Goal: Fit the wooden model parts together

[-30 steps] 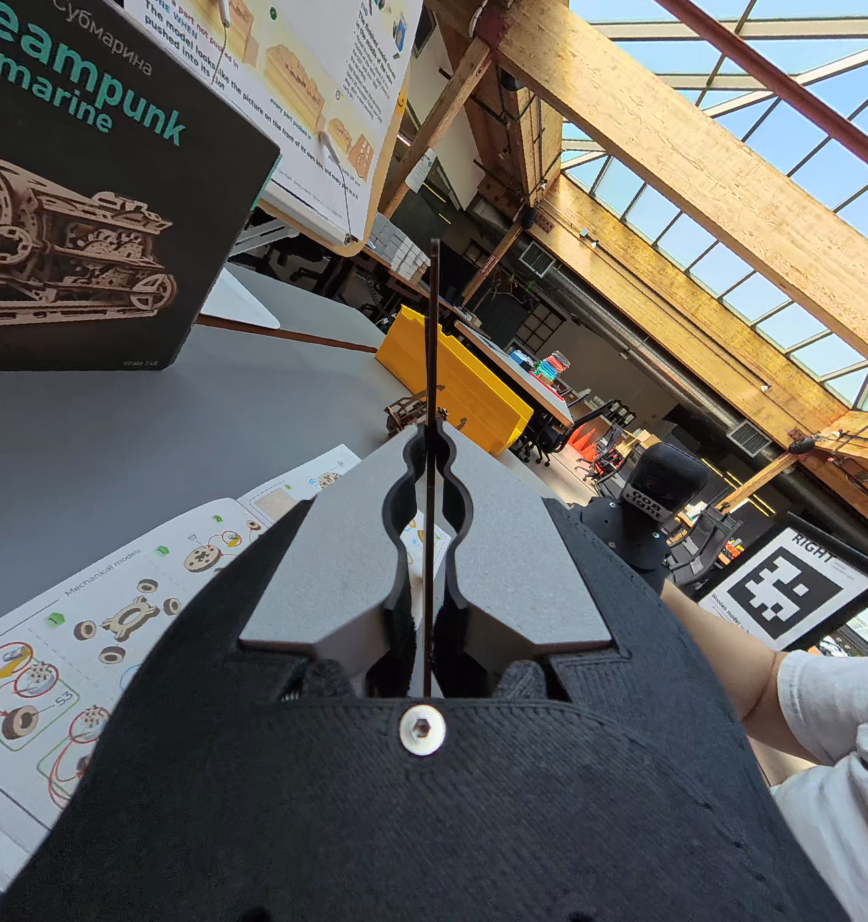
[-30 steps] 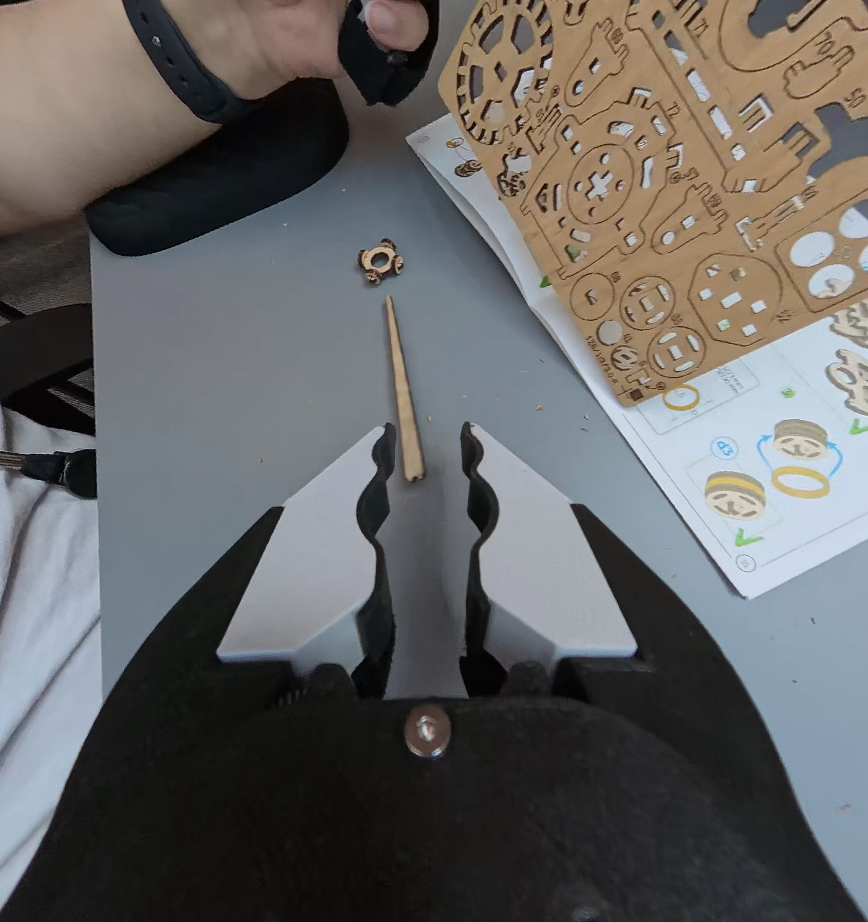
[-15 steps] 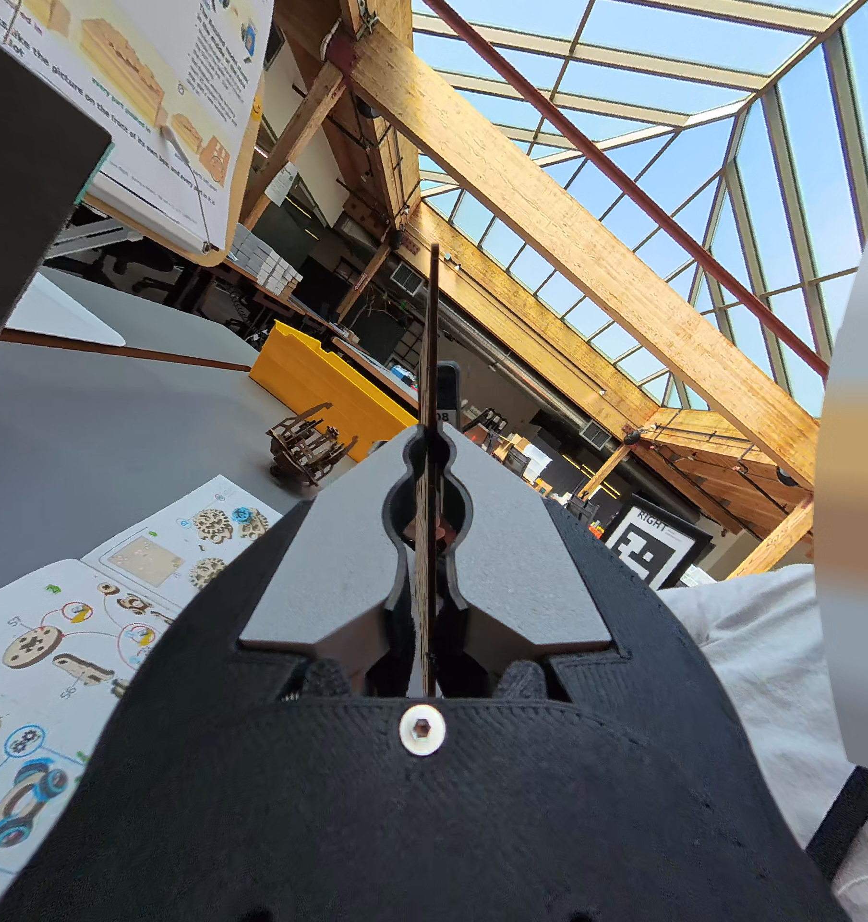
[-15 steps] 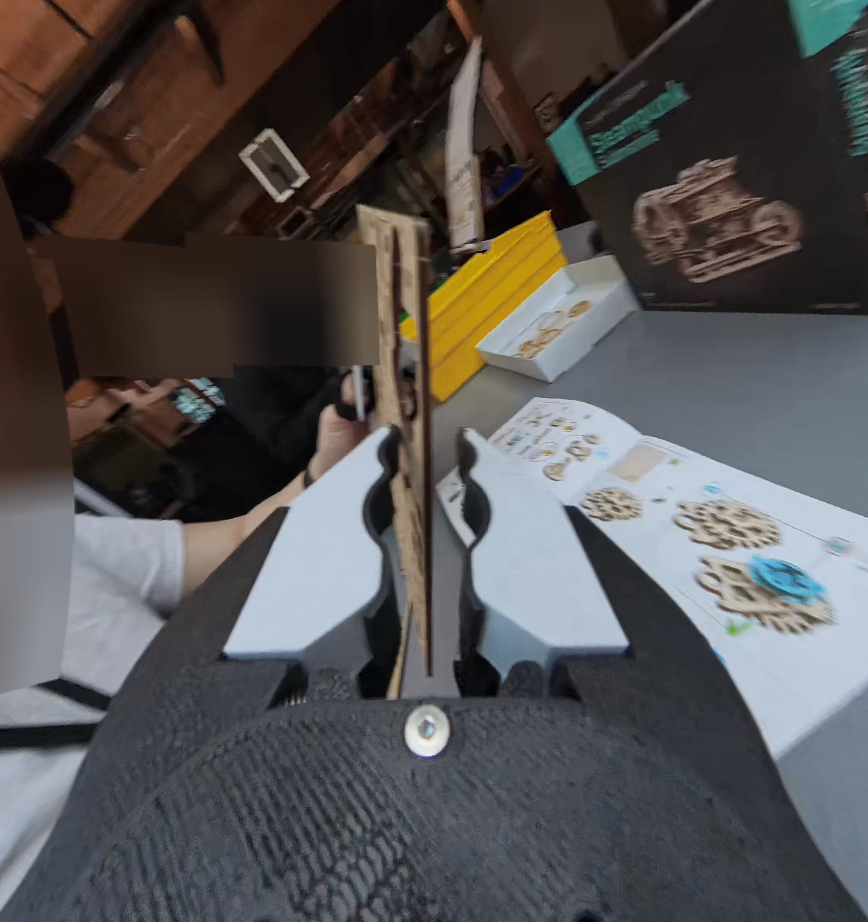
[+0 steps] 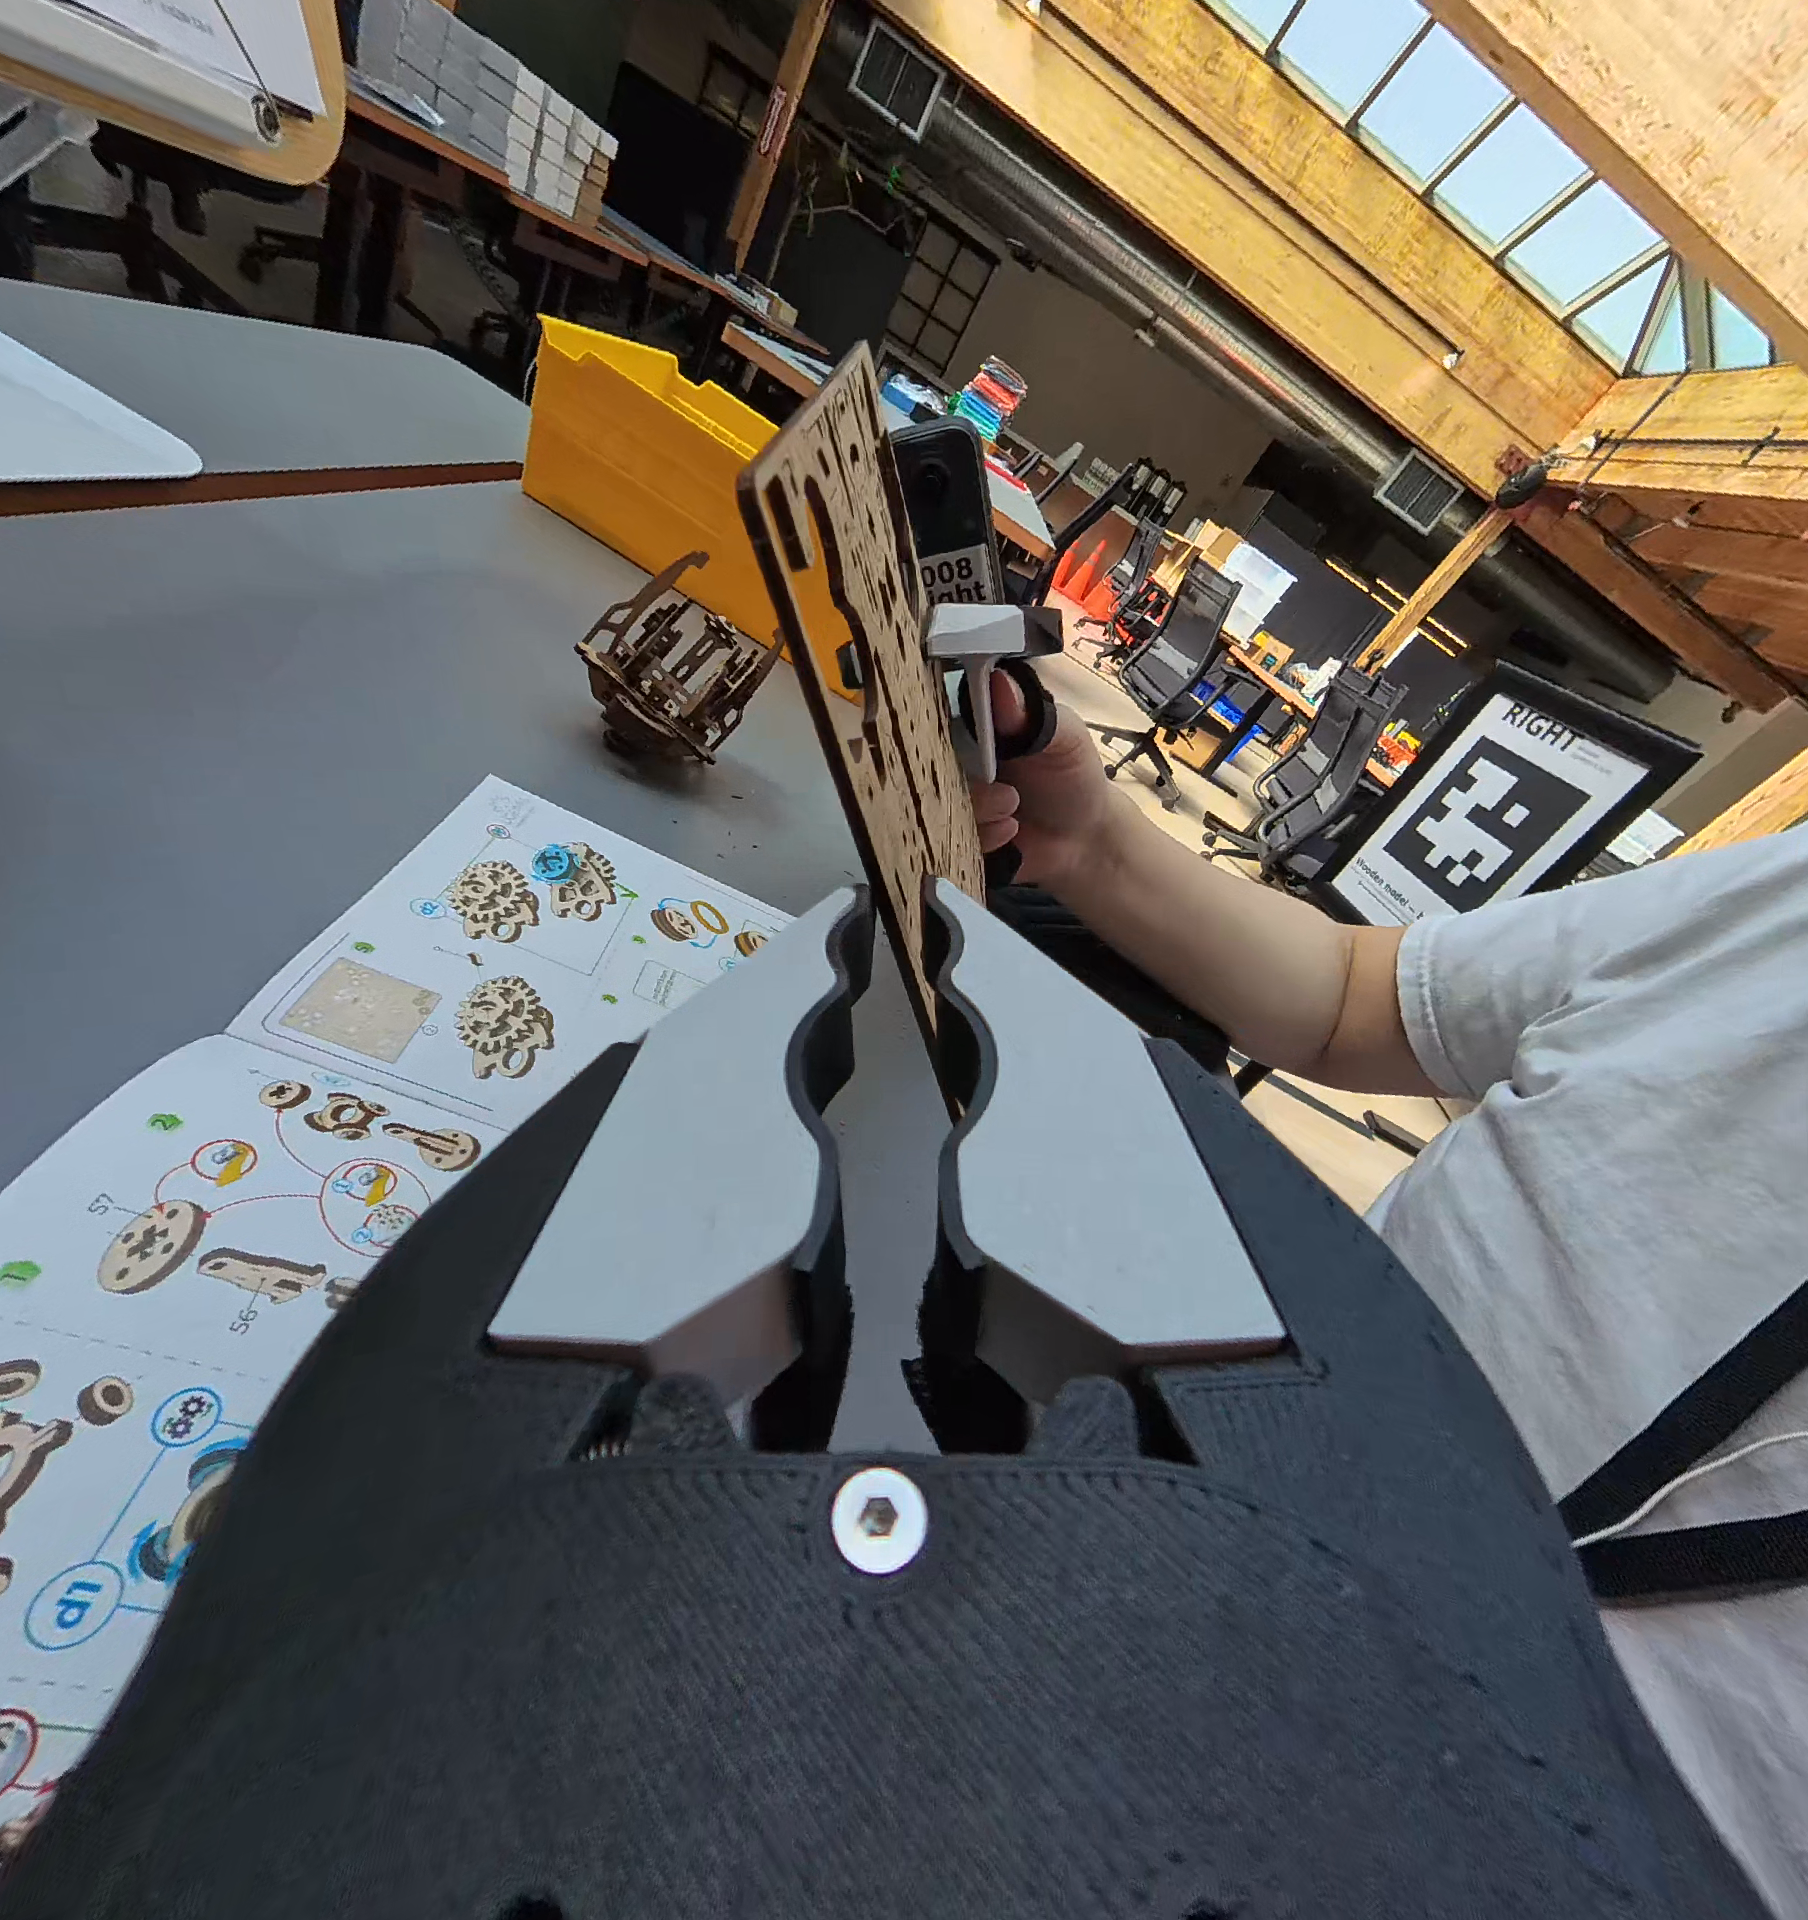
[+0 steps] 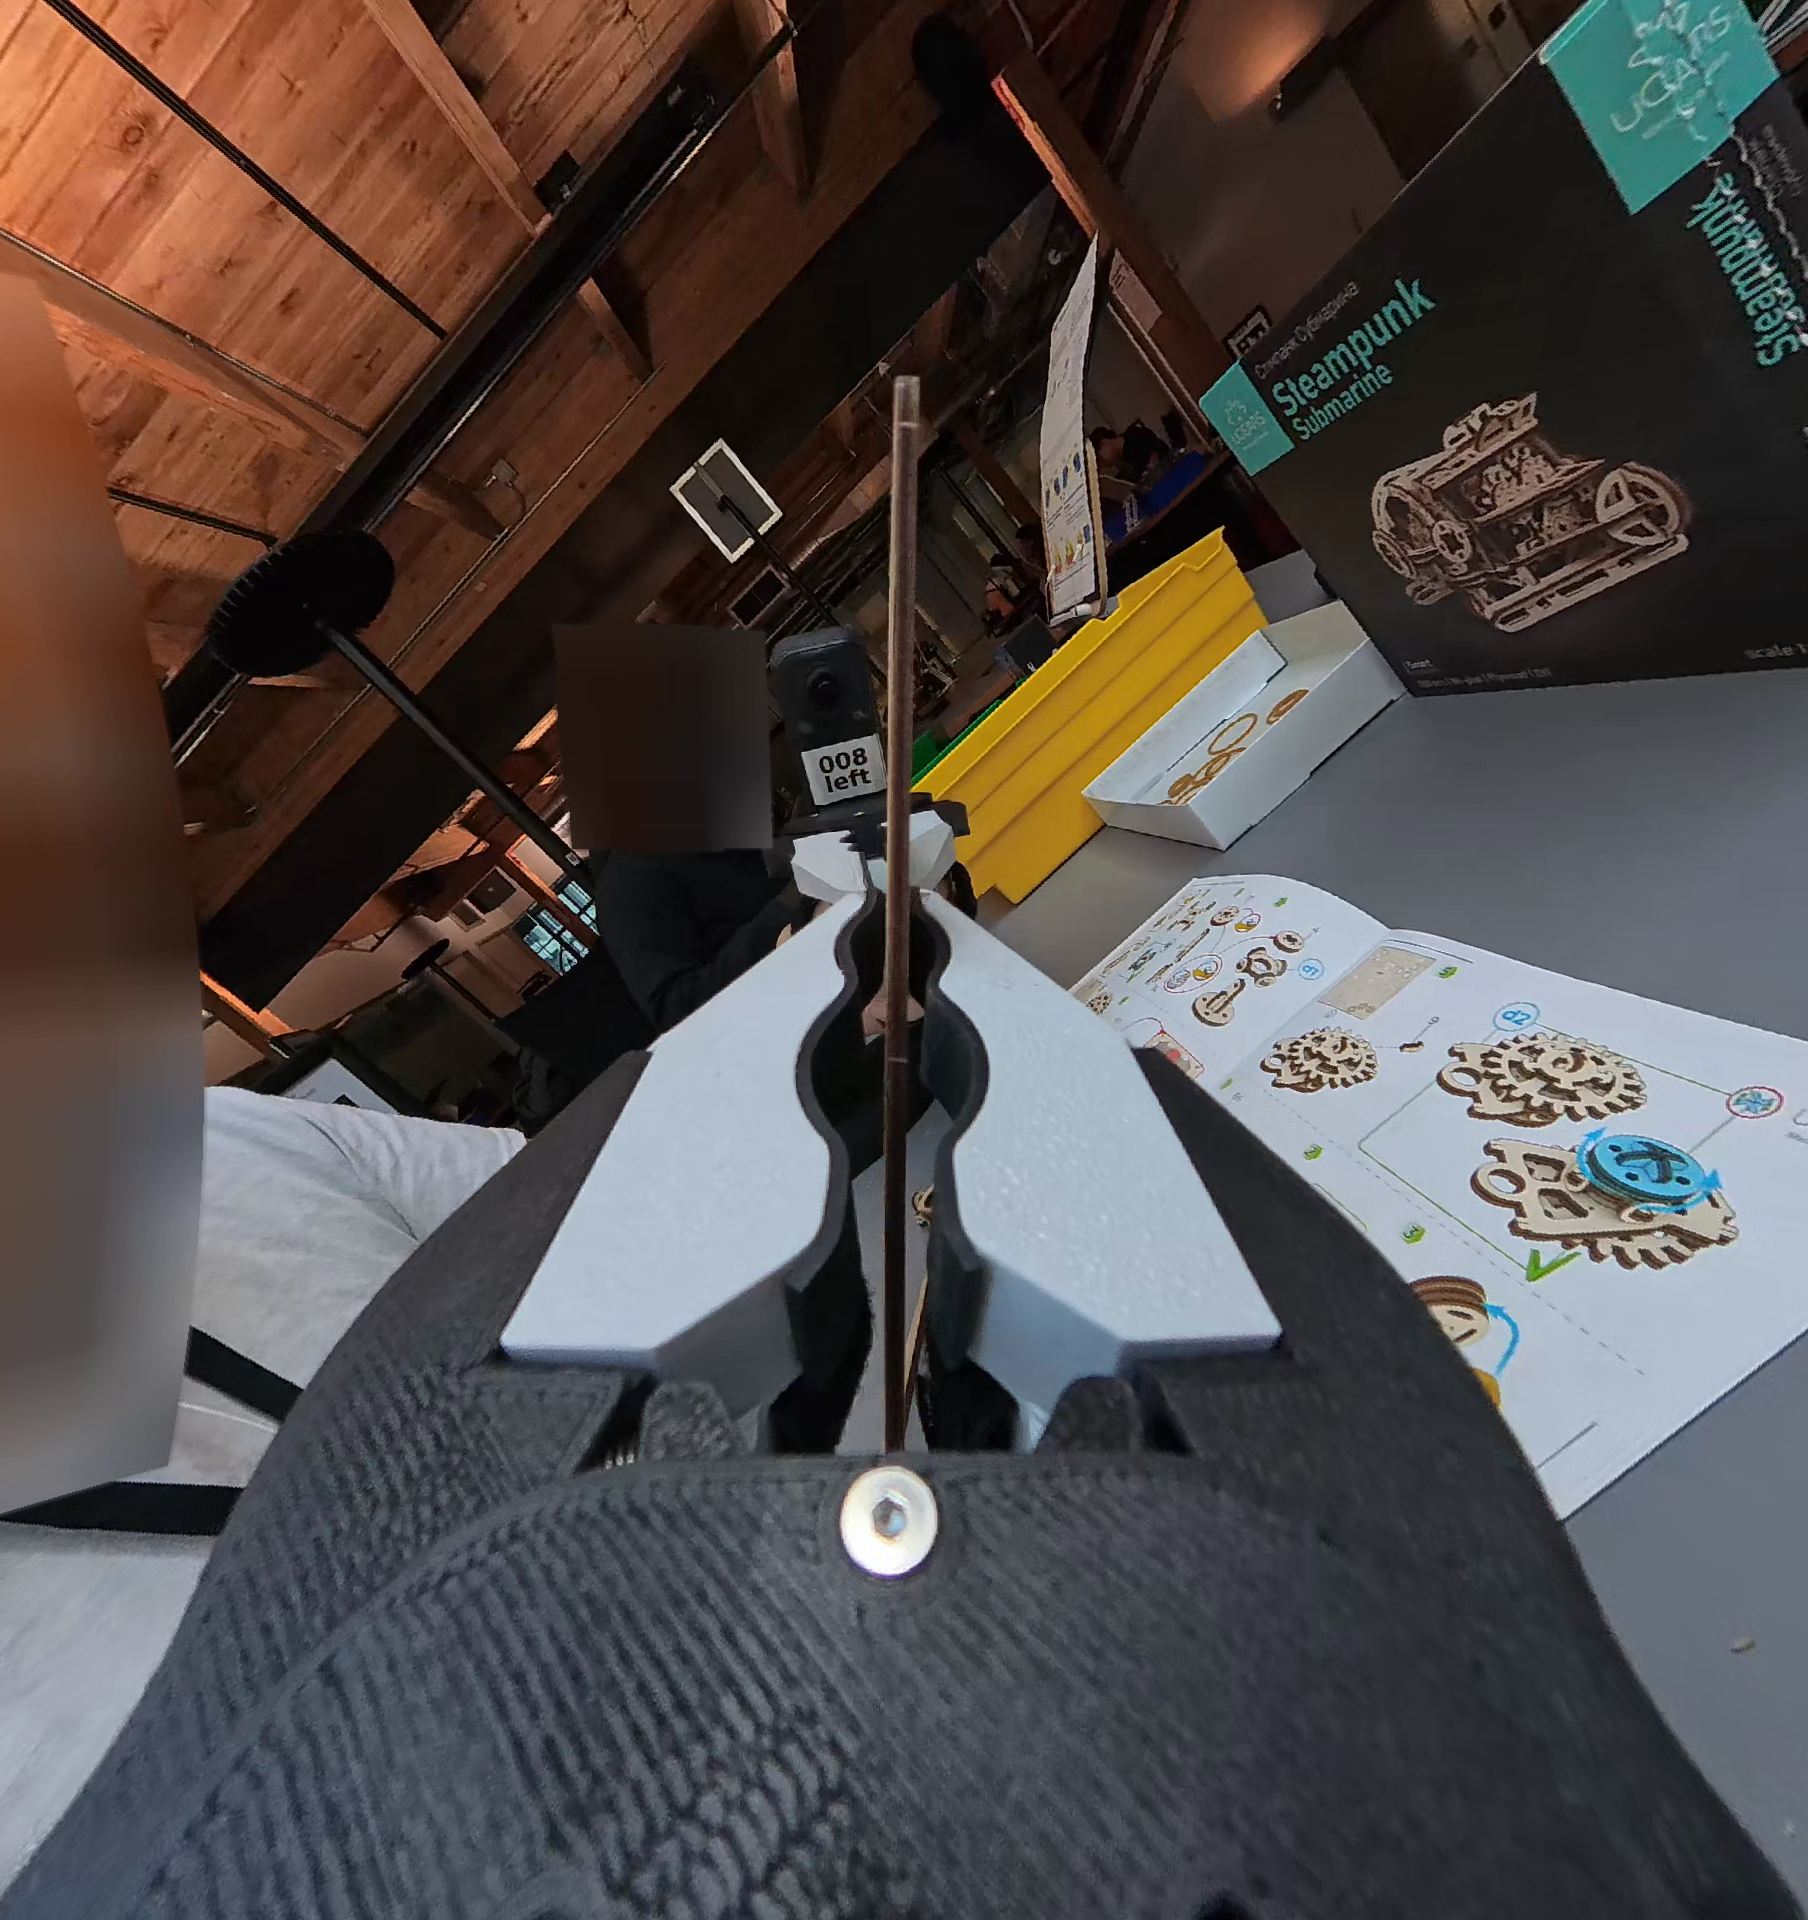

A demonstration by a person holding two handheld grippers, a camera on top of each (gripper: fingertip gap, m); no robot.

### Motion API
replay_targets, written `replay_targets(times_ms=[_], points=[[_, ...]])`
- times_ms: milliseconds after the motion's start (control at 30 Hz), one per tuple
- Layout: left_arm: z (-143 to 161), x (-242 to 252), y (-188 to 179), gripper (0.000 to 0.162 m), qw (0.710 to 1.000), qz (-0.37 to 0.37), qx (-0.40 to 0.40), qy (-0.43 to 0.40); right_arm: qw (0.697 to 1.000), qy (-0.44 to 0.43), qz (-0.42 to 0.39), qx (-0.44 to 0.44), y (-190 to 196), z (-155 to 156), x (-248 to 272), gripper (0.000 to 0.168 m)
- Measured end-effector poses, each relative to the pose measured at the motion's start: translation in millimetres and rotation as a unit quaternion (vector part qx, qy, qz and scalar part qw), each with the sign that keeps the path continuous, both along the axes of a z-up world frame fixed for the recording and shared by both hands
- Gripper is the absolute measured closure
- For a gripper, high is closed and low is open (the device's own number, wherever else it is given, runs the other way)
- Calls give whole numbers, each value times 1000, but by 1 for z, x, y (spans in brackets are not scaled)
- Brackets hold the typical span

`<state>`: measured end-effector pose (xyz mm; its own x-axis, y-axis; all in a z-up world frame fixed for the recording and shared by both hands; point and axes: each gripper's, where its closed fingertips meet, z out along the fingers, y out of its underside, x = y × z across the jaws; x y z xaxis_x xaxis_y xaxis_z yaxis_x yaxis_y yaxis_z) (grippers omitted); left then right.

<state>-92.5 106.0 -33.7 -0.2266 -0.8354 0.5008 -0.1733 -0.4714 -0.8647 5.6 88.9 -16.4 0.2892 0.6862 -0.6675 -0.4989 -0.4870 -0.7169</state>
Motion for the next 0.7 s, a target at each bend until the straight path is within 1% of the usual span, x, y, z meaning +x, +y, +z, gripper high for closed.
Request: replay_targets(times_ms=[133, 333, 367, 433, 467, 633, 700], points=[[-7, 3, -2, 152, 999, -11, -39, 16, 1000, 11, -20, 5, 4, 3, 8, 168], [-14, 9, 0, 151, 998, -1, -54, 23, 999, 40, -19, 0, 4, 4, 10, 168], [-14, 11, -1, 152, 998, -3, -60, 20, 999, 39, -19, 0, 5, 4, 10, 168], [-11, 12, -3, 159, 997, -10, -71, 9, 999, 36, -16, 0, 5, 3, 8, 168], [-9, 11, -3, 161, 997, -10, -73, 5, 999, 36, -14, 1, 4, 2, 6, 168], [-14, 10, 0, 161, 998, -4, -52, 26, 999, 44, -13, 0, 6, -1, 5, 167], [-12, 9, -1, 161, 999, -8, -47, 23, 999, 45, -8, 24, 2, 4, 3, 166]])
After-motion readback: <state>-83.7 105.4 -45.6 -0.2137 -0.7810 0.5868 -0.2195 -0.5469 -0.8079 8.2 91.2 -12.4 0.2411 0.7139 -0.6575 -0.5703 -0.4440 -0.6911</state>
